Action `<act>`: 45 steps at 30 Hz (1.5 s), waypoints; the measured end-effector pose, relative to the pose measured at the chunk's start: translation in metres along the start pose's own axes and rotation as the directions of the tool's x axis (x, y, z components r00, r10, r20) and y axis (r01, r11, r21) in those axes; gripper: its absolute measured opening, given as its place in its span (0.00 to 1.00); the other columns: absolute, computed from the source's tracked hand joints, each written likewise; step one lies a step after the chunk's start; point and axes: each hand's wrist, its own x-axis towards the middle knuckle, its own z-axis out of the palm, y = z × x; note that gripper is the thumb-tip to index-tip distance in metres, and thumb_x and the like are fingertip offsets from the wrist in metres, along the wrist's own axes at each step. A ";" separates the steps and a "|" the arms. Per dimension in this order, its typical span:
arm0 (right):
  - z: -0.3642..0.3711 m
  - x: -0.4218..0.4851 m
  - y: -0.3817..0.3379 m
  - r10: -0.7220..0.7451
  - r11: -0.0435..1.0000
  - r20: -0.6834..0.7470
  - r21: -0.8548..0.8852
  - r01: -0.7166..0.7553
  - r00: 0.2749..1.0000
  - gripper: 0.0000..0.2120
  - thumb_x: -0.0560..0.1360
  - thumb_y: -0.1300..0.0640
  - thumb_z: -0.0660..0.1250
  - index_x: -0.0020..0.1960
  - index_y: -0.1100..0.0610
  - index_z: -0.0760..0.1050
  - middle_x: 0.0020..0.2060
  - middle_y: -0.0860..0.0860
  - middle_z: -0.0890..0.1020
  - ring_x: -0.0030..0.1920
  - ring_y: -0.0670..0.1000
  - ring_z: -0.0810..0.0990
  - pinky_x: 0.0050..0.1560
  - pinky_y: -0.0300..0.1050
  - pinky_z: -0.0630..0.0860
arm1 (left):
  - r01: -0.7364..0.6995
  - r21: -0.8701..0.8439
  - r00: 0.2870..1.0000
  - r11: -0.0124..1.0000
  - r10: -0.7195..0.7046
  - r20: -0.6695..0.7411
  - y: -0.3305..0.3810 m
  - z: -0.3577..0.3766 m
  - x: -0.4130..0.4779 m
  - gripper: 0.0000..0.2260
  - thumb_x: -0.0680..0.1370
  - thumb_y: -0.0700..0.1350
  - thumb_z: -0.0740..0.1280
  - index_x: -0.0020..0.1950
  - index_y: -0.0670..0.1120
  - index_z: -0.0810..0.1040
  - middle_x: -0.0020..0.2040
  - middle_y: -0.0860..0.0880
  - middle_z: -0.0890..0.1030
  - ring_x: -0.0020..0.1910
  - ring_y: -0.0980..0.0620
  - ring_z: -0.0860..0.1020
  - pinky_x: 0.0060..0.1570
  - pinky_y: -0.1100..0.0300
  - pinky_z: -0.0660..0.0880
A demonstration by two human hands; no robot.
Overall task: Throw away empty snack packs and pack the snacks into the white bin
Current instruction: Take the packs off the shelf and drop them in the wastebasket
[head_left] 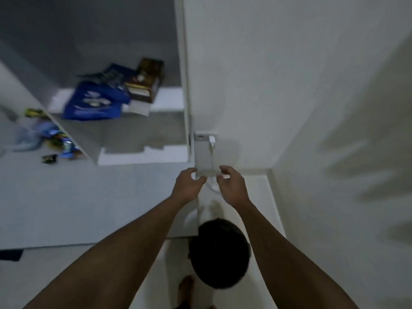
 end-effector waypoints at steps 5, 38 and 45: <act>0.020 -0.002 -0.114 -0.265 0.964 0.091 0.009 0.265 0.960 0.18 0.79 0.59 0.66 0.69 0.59 0.74 0.61 0.54 0.80 0.57 0.54 0.81 0.60 0.43 0.74 | -0.088 0.017 0.957 0.996 0.089 -0.276 0.027 -0.103 -0.027 0.24 0.77 0.52 0.70 0.71 0.44 0.73 0.70 0.44 0.74 0.68 0.46 0.73 0.67 0.56 0.68; 0.153 0.142 -0.288 -0.238 0.925 -0.291 -0.360 0.124 0.927 0.29 0.71 0.40 0.69 0.66 0.55 0.70 0.65 0.56 0.69 0.54 0.59 0.80 0.51 0.53 0.79 | -0.014 0.543 0.978 0.840 0.125 -0.169 0.019 -0.325 0.138 0.48 0.67 0.82 0.47 0.80 0.57 0.51 0.81 0.43 0.48 0.77 0.31 0.42 0.70 0.27 0.37; 0.150 0.149 -0.267 -0.346 0.917 -0.351 -0.322 0.235 0.870 0.27 0.73 0.41 0.71 0.66 0.54 0.71 0.62 0.54 0.74 0.54 0.55 0.80 0.53 0.50 0.78 | -0.018 0.563 0.938 0.826 0.208 -0.276 0.009 -0.320 0.147 0.55 0.63 0.83 0.54 0.78 0.47 0.56 0.79 0.42 0.58 0.78 0.34 0.49 0.71 0.28 0.40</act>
